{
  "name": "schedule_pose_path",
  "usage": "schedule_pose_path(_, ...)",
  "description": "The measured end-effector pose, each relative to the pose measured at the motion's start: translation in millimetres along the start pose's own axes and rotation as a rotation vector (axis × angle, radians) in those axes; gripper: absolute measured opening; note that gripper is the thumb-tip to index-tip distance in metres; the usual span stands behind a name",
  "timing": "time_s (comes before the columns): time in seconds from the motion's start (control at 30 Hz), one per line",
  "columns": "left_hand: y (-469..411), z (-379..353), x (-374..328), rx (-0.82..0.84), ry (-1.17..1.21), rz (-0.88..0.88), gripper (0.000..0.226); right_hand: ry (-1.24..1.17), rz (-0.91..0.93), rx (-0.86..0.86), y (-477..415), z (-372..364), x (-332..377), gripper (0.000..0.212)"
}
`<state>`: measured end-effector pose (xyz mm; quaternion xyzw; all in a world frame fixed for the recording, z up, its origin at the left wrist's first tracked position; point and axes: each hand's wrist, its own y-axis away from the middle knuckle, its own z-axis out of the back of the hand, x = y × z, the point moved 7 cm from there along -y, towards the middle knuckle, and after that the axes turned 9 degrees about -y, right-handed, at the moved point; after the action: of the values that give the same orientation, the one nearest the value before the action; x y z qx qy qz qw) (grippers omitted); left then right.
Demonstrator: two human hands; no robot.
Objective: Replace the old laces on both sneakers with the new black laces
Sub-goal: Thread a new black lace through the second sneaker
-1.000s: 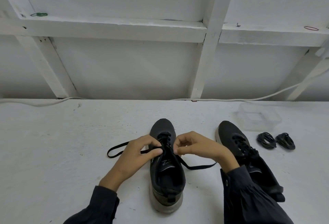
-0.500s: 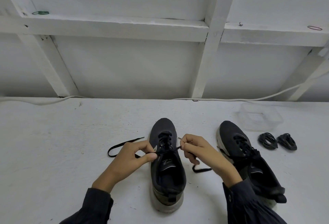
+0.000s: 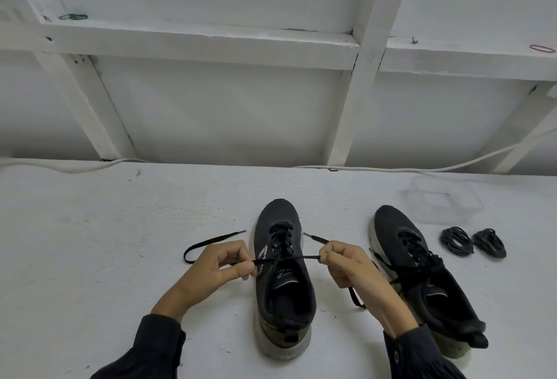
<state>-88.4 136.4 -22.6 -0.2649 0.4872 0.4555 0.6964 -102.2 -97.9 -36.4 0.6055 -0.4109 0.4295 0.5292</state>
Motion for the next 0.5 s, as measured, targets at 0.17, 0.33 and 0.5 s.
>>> schedule_pose_path(0.17, 6.0, 11.4, -3.8, -0.075, 0.149, 0.027, 0.032, -0.034, -0.09, 0.146, 6.9, -5.9, -7.0, 0.011)
schedule_pose_path(0.33, 6.5, 16.0, -11.7, -0.142, 0.418, -0.054, 0.031, -0.291, -0.002, 0.267, 15.0, -10.2, 4.7, 0.021)
schedule_pose_path(0.5, 3.1, 3.7, -44.0, -0.128, 0.659, -0.108, 0.024, -0.431, 0.148, 0.301, 15.2, -15.4, 39.5, 0.034)
